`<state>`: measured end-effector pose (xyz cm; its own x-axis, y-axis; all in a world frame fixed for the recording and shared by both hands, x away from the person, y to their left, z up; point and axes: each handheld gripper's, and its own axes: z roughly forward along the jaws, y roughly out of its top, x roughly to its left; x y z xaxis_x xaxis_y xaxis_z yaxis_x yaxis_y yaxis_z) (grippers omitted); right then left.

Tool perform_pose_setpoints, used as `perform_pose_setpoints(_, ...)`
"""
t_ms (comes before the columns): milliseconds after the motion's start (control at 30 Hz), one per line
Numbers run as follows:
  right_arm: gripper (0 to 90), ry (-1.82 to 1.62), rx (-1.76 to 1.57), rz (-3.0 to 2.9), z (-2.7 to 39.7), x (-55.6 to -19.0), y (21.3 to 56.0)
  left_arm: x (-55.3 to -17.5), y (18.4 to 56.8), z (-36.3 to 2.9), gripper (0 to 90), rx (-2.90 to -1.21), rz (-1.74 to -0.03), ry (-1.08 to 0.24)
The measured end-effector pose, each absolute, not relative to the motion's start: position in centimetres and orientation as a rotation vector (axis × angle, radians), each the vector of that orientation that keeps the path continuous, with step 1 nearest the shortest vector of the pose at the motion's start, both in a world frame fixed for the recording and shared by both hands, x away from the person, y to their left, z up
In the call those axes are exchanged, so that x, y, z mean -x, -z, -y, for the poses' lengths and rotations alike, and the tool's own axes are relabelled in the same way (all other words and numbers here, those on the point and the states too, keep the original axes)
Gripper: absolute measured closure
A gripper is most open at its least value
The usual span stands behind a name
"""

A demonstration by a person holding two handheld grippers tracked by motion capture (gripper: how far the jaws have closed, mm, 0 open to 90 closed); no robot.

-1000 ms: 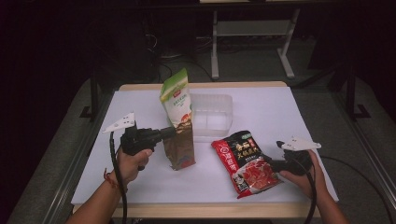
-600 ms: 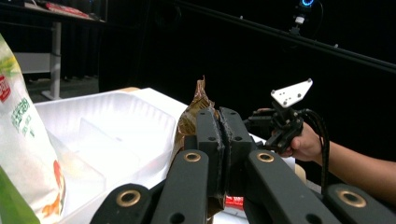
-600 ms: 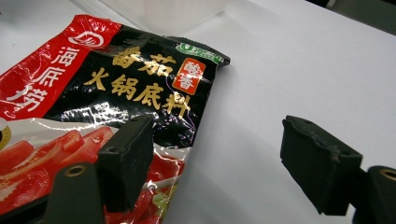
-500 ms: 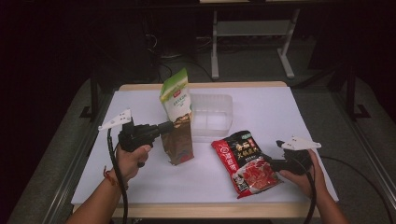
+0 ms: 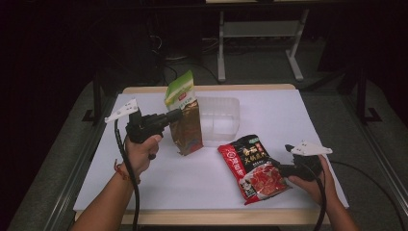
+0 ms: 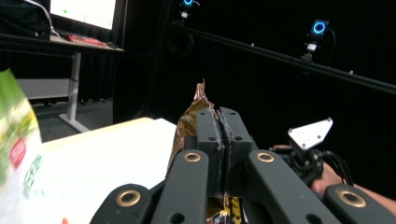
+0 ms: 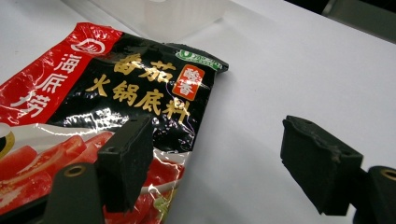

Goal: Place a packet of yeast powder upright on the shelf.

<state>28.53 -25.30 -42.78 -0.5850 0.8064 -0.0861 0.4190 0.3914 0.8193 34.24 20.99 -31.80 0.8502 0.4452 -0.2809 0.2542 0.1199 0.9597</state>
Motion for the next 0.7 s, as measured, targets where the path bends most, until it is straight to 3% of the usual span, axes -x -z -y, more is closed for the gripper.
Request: perform_pose_setpoints(700,24.5,-1.063,-1.069,-2.166,26.0,-28.0,42.9,-40.0,29.6,-16.4,87.8,-1.488,-0.716,-0.309)
